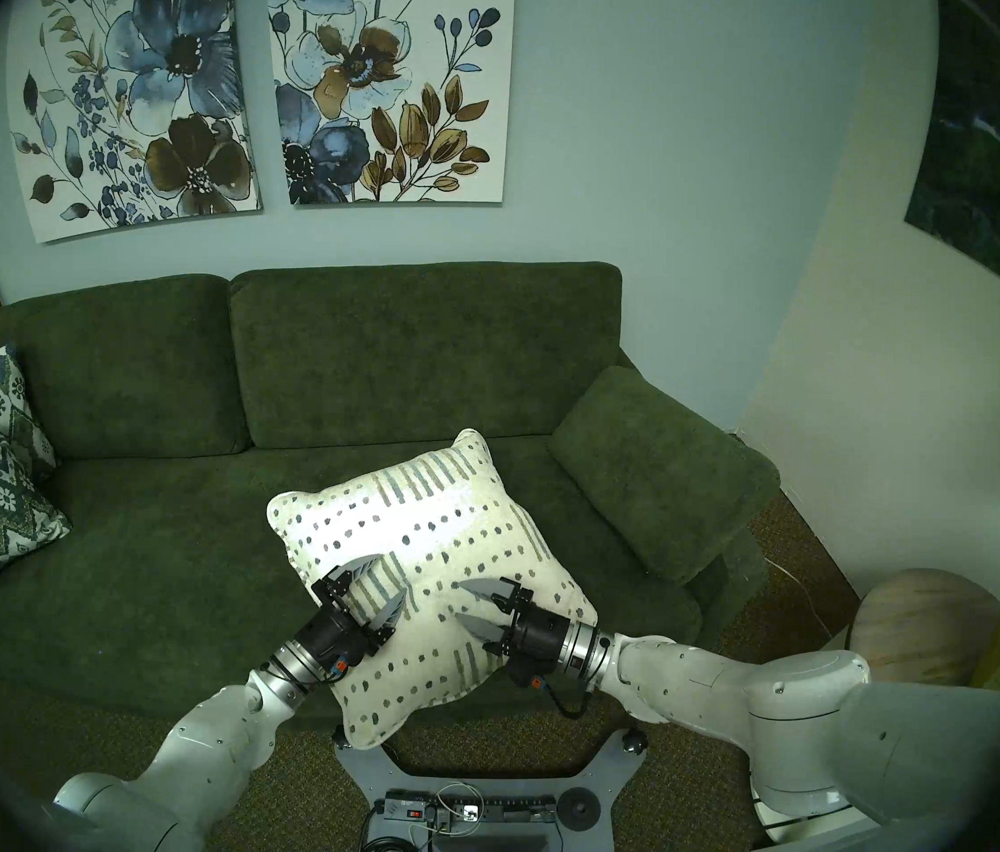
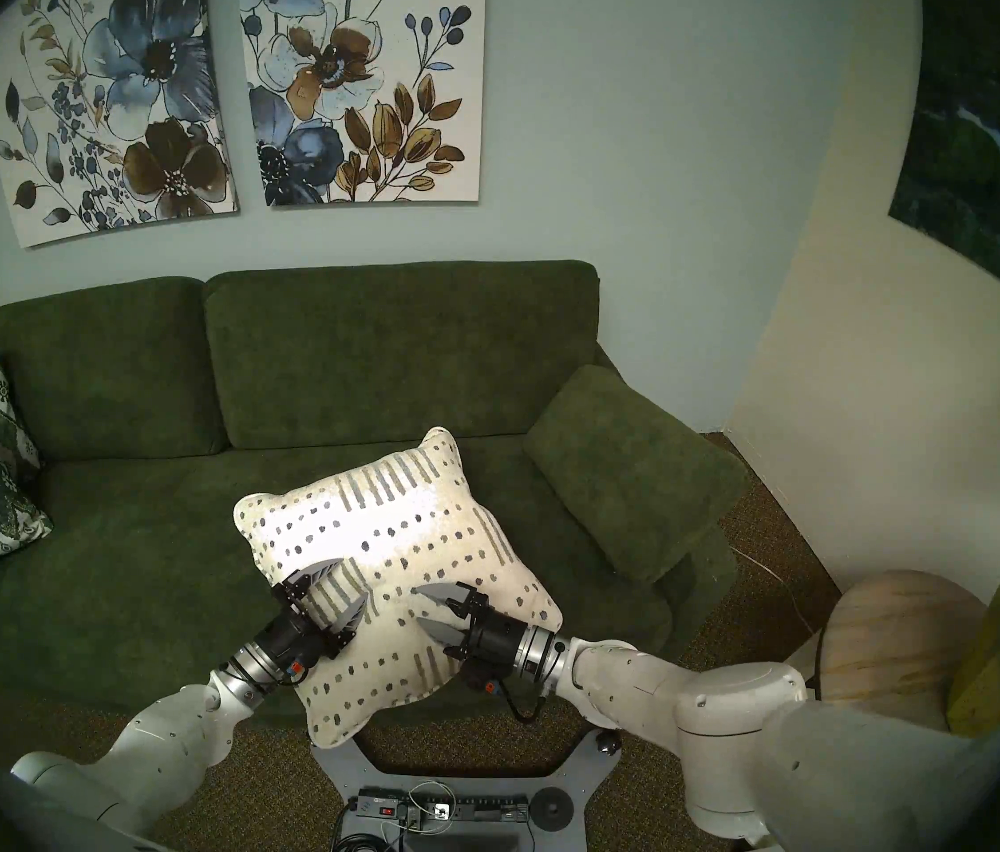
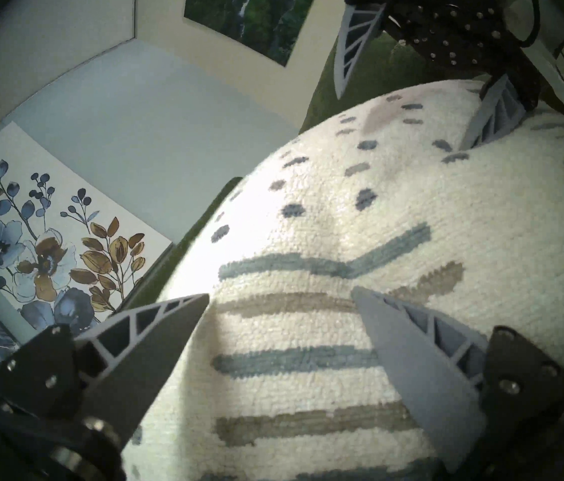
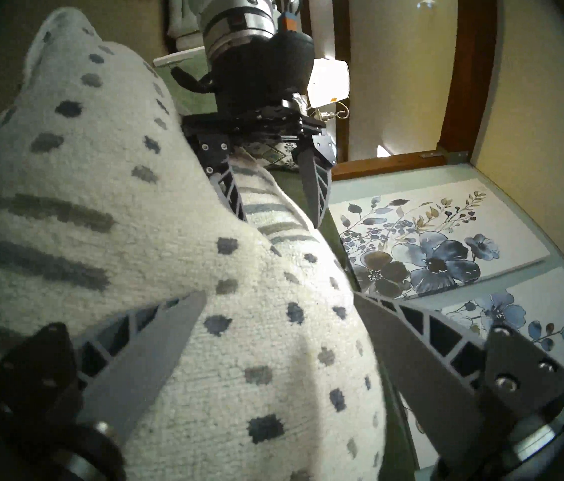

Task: Fluff a cushion

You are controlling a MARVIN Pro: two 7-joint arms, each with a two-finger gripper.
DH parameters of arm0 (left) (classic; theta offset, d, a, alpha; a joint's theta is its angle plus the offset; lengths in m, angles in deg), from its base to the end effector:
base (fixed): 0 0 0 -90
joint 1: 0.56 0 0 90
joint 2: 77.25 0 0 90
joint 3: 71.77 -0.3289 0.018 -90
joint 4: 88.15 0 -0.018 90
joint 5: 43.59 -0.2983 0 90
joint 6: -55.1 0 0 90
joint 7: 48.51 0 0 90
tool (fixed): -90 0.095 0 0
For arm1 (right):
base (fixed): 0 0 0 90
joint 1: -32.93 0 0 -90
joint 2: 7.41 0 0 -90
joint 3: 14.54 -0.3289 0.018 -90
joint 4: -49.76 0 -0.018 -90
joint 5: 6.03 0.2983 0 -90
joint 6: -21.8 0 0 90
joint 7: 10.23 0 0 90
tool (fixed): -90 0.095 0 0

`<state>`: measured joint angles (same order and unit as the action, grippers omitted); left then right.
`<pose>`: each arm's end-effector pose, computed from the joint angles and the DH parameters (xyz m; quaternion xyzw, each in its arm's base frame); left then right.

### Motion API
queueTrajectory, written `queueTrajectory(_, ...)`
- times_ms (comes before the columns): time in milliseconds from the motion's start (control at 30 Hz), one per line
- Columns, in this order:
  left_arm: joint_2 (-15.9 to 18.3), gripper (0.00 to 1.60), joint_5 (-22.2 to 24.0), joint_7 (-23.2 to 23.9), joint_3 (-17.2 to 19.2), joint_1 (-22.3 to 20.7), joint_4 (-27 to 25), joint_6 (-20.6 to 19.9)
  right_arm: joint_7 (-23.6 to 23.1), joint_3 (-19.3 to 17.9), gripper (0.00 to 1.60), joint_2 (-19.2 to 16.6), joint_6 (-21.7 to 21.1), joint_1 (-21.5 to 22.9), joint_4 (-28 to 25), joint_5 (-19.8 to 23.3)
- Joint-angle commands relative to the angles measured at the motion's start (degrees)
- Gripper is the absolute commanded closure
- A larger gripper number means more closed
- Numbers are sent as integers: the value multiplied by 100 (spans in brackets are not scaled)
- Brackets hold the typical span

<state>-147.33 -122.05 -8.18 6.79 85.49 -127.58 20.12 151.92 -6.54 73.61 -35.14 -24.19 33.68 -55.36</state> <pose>0.3029 0.1021 -0.5246 -0.4348 0.5049 -0.7275 0.1639 0.3677 0.0716 -0.5258 0.1900 0.6572 0.7235 0.0925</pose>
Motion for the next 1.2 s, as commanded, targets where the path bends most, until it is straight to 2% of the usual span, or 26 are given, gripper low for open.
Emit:
queueTrajectory(0,-45,0,24,-333,13,-426,-647,-2,342,-196,0,39,-26,622,-177,39)
queueTrajectory(33,-47,0,26,-329,12,-433,-820,-2,338,-197,0,42,-27,752,-205,32)
queueTrajectory(100,-56,0,27,-332,12,-473,-806,-2,339,-221,0,49,-21,737,-229,39)
queueTrajectory(300,-72,0,33,-333,22,-640,-1372,-2,314,-279,0,76,-12,1004,-391,25)
queueTrajectory(433,-82,0,44,-356,31,-736,-1543,-2,308,-303,0,90,-18,1126,-512,8)
queueTrajectory(667,-78,0,36,-309,40,-859,-2382,-2,318,-361,0,140,-53,1425,-824,-61)
queueTrajectory(733,-82,0,37,-306,39,-880,-2379,-2,319,-367,0,144,-61,1464,-868,-80)
queueTrajectory(833,-61,0,27,-290,40,-878,-2660,-2,342,-402,0,129,-91,1604,-992,-133)
queueTrajectory(1000,75,0,35,-317,151,-783,-3065,-2,421,-488,0,-49,-174,1920,-1127,-209)
queueTrajectory(1067,262,0,66,-345,290,-580,-3214,-2,481,-530,0,-297,-219,2132,-1218,-298)
queueTrajectory(1133,325,0,69,-349,331,-516,-3221,-2,495,-580,0,-381,-229,2101,-1250,-332)
queueTrajectory(1167,445,0,69,-350,410,-358,-3242,-2,497,-537,0,-574,-246,2277,-1322,-431)
